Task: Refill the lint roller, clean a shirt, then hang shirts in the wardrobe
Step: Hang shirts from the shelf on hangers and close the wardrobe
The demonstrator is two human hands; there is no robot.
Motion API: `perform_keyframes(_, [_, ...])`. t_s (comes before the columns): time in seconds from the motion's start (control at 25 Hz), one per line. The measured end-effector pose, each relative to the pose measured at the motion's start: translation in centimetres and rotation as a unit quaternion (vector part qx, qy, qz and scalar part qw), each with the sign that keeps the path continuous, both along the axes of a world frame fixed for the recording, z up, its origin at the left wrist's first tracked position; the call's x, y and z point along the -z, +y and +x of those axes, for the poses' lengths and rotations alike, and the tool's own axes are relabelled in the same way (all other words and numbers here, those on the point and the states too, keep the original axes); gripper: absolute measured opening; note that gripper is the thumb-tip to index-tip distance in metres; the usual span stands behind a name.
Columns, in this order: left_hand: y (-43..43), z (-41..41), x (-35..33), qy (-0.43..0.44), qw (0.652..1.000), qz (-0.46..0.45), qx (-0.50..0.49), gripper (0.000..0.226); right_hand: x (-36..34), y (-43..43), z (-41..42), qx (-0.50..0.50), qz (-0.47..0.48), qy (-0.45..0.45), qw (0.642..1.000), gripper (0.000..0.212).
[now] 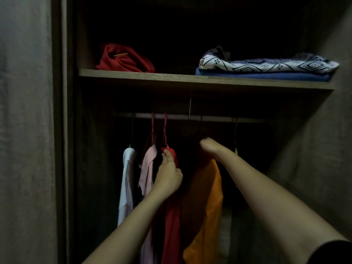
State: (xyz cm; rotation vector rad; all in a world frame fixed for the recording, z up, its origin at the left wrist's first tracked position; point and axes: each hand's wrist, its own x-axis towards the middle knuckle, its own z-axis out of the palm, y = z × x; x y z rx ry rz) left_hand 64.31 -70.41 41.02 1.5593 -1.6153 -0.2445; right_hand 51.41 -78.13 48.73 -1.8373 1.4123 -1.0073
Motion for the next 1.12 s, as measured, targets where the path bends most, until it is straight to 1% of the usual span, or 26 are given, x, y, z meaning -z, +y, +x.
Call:
perform_keyframes(0.04, [0.0, 0.1, 0.0, -0.003, 1.000, 0.007, 0.001, 0.075, 0.2, -0.1, -0.1, 0.002, 0.007, -0.003, 1.000, 0.032])
perform_keyframes(0.12, [0.4, 0.4, -0.2, -0.022, 0.999, 0.024, -0.003, 0.074, 0.0, 0.2, 0.2, -0.001, 0.003, 0.019, 1.000, 0.025])
perform_keyframes(0.16, [0.6, 0.7, -0.7, -0.065, 0.997, 0.024, -0.018, 0.071, -0.1, 0.6, 0.6, 0.002, -0.011, 0.057, 0.998, 0.028])
perform_keyframes(0.2, [1.2, 1.1, -1.3, -0.131, 0.990, 0.012, -0.043, 0.065, -0.3, 1.4, 0.8, 0.025, -0.045, 0.135, 0.989, 0.038])
perform_keyframes(0.24, [2.0, 1.6, -2.2, -0.195, 0.978, -0.027, -0.073, 0.056, -0.2, 2.2, 0.9, 0.065, -0.112, 0.222, 0.966, 0.046])
perform_keyframes(0.28, [3.1, 2.1, -3.4, -0.226, 0.965, -0.093, -0.098, 0.047, -0.1, 3.3, 0.7, 0.100, -0.218, 0.267, 0.933, 0.047])
perform_keyframes(0.32, [4.2, 2.6, -5.1, -0.222, 0.953, -0.178, -0.109, 0.040, -0.3, 4.5, 0.3, 0.115, -0.354, 0.274, 0.887, 0.045])
perform_keyframes(0.36, [5.6, 3.0, -7.0, -0.197, 0.936, -0.275, -0.100, 0.038, -0.9, 6.1, -0.2, 0.122, -0.481, 0.266, 0.826, 0.040])
perform_keyframes(0.4, [6.8, 3.4, -9.1, -0.180, 0.907, -0.372, -0.086, 0.037, -1.7, 7.1, -0.6, 0.126, -0.579, 0.255, 0.764, 0.036])
perform_keyframes(0.44, [7.5, 3.8, -11.5, -0.180, 0.868, -0.456, -0.076, 0.034, -2.7, 7.4, -0.9, 0.129, -0.643, 0.246, 0.714, 0.033])
perform_keyframes(0.48, [8.0, 4.2, -13.9, -0.190, 0.832, -0.516, -0.078, 0.031, -3.7, 7.5, -1.3, 0.136, -0.673, 0.247, 0.684, 0.034])
perform_keyframes(0.52, [8.1, 4.7, -16.6, -0.208, 0.809, -0.543, -0.090, 0.028, -4.8, 7.2, -1.5, 0.145, -0.680, 0.259, 0.670, 0.037])
perform_keyframes(0.56, [7.6, 5.3, -19.2, -0.233, 0.805, -0.532, -0.116, 0.028, -5.9, 7.0, -1.6, 0.158, -0.673, 0.281, 0.666, 0.043])
perform_keyframes(0.6, [6.6, 6.1, -21.6, -0.274, 0.814, -0.486, -0.161, 0.032, -7.0, 6.6, -1.8, 0.170, -0.664, 0.308, 0.660, 0.050])
perform_keyframes(0.64, [5.1, 7.3, -23.6, -0.324, 0.828, -0.405, -0.214, 0.042, -7.9, 6.3, -2.1, 0.180, -0.650, 0.335, 0.658, 0.057])
perform_keyframes(0.68, [3.9, 8.6, -25.0, -0.353, 0.846, -0.310, -0.252, 0.055, -8.6, 5.8, -2.4, 0.188, -0.639, 0.353, 0.657, 0.061])
perform_keyframes(0.72, [3.2, 9.8, -26.2, -0.350, 0.873, -0.215, -0.263, 0.067, -9.4, 5.6, -2.6, 0.196, -0.630, 0.365, 0.656, 0.064])
perform_keyframes(0.76, [2.6, 10.6, -26.6, -0.316, 0.909, -0.128, -0.239, 0.075, -9.7, 5.3, -2.8, 0.201, -0.624, 0.373, 0.656, 0.064])
perform_keyframes(0.8, [2.4, 11.4, -26.9, -0.270, 0.941, -0.066, -0.195, 0.079, -10.3, 5.2, -2.8, 0.201, -0.623, 0.373, 0.657, 0.062])
perform_keyframes(0.84, [2.4, 11.8, -26.8, -0.238, 0.961, -0.035, -0.140, 0.077, -10.5, 5.1, -2.8, 0.199, -0.629, 0.367, 0.656, 0.059])
perform_keyframes(0.88, [2.6, 11.9, -26.6, -0.229, 0.968, -0.037, -0.097, 0.069, -10.5, 5.0, -2.7, 0.199, -0.638, 0.355, 0.654, 0.054])
perform_keyframes(0.92, [3.1, 11.9, -26.5, -0.240, 0.965, -0.062, -0.081, 0.057, -10.4, 4.9, -2.6, 0.199, -0.644, 0.344, 0.654, 0.051])
perform_keyframes(1.0, [4.6, 11.8, -26.5, -0.268, 0.952, -0.126, -0.075, 0.039, -10.4, 4.8, -2.6, 0.193, -0.652, 0.327, 0.656, 0.048])
perform_keyframes(1.04, [5.5, 11.8, -26.5, -0.276, 0.946, -0.155, -0.067, 0.035, -10.3, 4.7, -2.6, 0.192, -0.653, 0.325, 0.657, 0.048])
perform_keyframes(1.08, [6.4, 11.8, -26.4, -0.279, 0.941, -0.188, -0.047, 0.039, -10.3, 4.6, -2.6, 0.193, -0.652, 0.324, 0.658, 0.048])
perform_keyframes(1.12, [7.4, 11.8, -26.2, -0.284, 0.933, -0.219, -0.028, 0.050, -10.3, 4.7, -2.5, 0.192, -0.646, 0.326, 0.663, 0.049])
